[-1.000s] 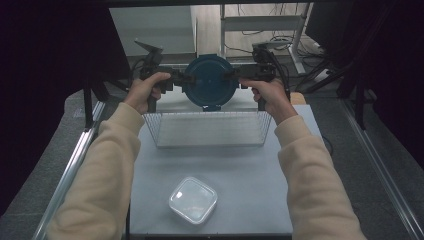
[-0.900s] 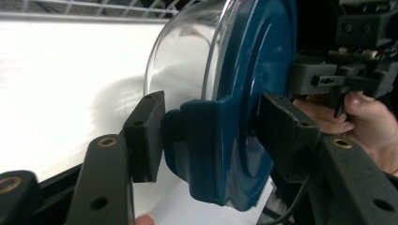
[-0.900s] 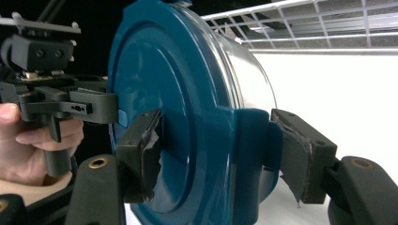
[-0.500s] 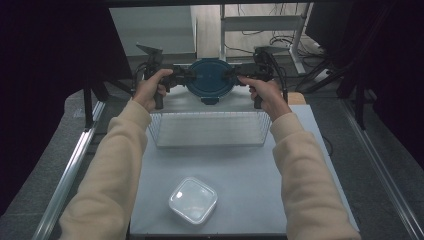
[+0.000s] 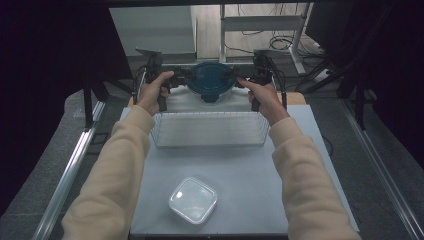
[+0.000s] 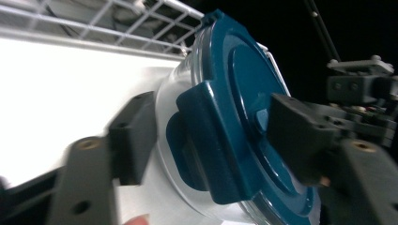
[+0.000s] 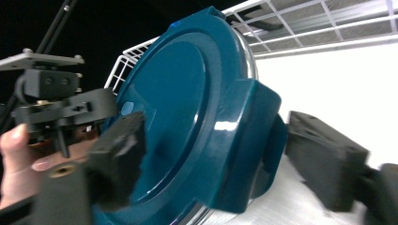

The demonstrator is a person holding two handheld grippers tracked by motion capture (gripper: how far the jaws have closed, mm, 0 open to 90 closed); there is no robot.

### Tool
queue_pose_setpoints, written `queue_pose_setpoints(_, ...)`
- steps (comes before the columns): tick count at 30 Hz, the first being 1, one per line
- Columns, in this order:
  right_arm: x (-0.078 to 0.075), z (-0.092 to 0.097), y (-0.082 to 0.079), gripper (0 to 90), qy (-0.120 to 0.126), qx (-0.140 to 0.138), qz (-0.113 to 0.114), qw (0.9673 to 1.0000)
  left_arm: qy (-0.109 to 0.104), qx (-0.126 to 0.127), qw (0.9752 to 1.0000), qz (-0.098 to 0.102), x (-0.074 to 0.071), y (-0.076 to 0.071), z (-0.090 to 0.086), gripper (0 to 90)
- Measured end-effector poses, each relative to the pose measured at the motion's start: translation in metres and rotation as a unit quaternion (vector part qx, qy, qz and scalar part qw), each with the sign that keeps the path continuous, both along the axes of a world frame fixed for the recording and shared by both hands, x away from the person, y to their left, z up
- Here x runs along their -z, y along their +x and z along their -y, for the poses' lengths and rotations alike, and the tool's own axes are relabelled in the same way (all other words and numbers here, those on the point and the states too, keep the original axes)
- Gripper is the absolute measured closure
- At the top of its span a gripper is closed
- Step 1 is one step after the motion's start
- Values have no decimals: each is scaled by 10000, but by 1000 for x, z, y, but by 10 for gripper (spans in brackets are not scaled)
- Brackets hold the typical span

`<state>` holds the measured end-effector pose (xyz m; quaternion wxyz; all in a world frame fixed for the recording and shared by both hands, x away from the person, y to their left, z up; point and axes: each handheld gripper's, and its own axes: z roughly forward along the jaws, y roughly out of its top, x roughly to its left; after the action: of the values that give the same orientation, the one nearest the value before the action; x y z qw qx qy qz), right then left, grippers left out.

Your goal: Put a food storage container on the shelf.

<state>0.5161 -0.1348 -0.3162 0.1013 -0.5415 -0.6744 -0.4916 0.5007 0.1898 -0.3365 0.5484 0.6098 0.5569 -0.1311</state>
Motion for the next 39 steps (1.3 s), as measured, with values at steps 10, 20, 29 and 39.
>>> queue_pose_setpoints(10, -23, 8, -45, 64, -560, 109, 991, 9934, 858, -66, 9900, 1117, -25, -59, -8, 230)
queue_pose_setpoints(20, -13, 42, -100, 173, -822, -234, 1734, 9811, 1554, 281, 9728, 1694, -14, -136, -18, 254)
queue_pose_setpoints(29, 6, 59, -146, 190, -1298, -375, 2115, 9680, 1956, 309, 9627, 1843, 14, -181, -25, 255)
queue_pose_setpoints(39, 45, 74, -184, 201, -1588, -594, 2269, 9590, 2096, 288, 9607, 1797, 55, -222, -39, 257)
